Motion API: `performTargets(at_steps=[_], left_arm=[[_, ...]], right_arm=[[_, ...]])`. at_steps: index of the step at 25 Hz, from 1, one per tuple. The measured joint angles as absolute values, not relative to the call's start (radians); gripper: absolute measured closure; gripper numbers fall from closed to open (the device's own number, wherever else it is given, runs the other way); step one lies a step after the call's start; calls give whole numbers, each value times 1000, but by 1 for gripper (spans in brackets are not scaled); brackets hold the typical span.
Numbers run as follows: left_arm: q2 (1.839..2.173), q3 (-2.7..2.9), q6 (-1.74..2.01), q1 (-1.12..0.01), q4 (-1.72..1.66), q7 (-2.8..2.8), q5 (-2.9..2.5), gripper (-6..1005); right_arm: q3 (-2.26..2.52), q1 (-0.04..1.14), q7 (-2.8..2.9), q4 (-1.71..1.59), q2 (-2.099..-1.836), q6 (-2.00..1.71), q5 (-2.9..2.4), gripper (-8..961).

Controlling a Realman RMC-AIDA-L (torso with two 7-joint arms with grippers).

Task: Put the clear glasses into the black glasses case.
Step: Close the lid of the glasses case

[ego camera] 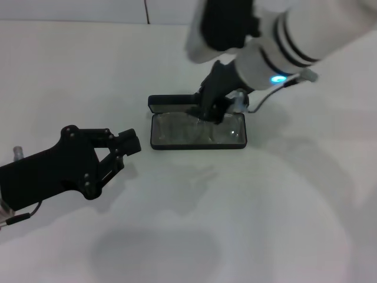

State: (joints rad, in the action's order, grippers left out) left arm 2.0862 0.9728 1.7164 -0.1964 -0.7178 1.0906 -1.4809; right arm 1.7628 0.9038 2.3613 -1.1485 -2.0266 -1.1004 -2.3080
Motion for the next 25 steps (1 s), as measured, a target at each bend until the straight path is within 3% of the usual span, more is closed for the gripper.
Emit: performTargets(at_steps=[6,11,19,25], left_arm=[[2087,963,1698,-222,-710,1101,-1459,884],[2088,958,1624,-341,-633,1123,-1432,884],[2089,977,1464,-527,-526,1166,-1430,884],[2093,1113,1260,-630,-487,1226,-1428,884]], right_arm=[[1641,609,2227,-1295,-2025,-1024,-2136,749],[1459,400,1835,-1196,-2019,-1121,-1665,749],[1215,377,1360,-646,-2019,-1447,-1330,750],[1194,358,1257,-500,-2021,-1453,-1310,751]])
